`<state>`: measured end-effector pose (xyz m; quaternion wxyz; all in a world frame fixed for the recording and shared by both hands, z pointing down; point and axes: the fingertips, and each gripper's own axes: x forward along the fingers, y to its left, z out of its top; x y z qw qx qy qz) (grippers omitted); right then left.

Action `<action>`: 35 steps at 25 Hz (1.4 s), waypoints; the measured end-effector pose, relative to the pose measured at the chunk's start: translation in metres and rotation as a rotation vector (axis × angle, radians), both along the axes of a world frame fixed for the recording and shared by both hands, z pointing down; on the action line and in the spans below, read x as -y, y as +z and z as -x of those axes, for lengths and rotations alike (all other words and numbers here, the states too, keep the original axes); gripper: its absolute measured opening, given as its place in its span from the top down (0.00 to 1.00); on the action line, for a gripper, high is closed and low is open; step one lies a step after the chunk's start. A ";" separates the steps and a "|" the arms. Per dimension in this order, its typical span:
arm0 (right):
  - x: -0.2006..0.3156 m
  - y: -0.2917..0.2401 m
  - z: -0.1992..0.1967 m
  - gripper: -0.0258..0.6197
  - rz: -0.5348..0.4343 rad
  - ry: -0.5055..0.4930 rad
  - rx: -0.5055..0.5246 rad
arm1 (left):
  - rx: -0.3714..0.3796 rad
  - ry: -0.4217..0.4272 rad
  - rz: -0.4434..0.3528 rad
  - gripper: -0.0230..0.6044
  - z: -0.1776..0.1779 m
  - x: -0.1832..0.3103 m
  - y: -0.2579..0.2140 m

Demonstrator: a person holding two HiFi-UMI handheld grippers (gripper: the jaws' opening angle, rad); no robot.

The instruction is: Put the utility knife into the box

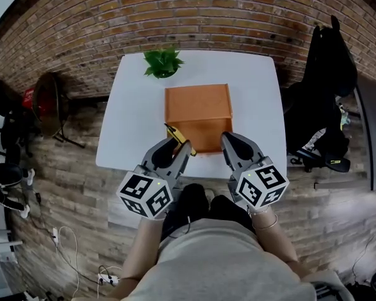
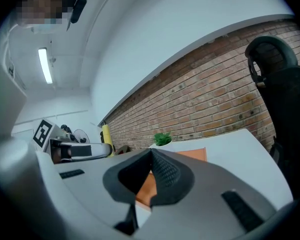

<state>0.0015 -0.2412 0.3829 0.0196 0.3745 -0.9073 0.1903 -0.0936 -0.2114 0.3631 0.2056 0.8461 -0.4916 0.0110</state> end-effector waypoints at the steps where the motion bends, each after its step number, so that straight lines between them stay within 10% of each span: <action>1: 0.001 0.003 0.000 0.96 0.008 0.002 0.000 | 0.002 0.004 0.005 0.78 0.000 0.003 0.002; 22: 0.054 0.031 0.002 0.96 0.109 0.123 -0.036 | 0.103 0.141 0.089 0.78 0.022 0.080 0.029; 35: 0.061 0.059 -0.021 0.96 0.176 0.219 -0.056 | 0.451 0.442 0.006 0.78 -0.010 0.095 0.057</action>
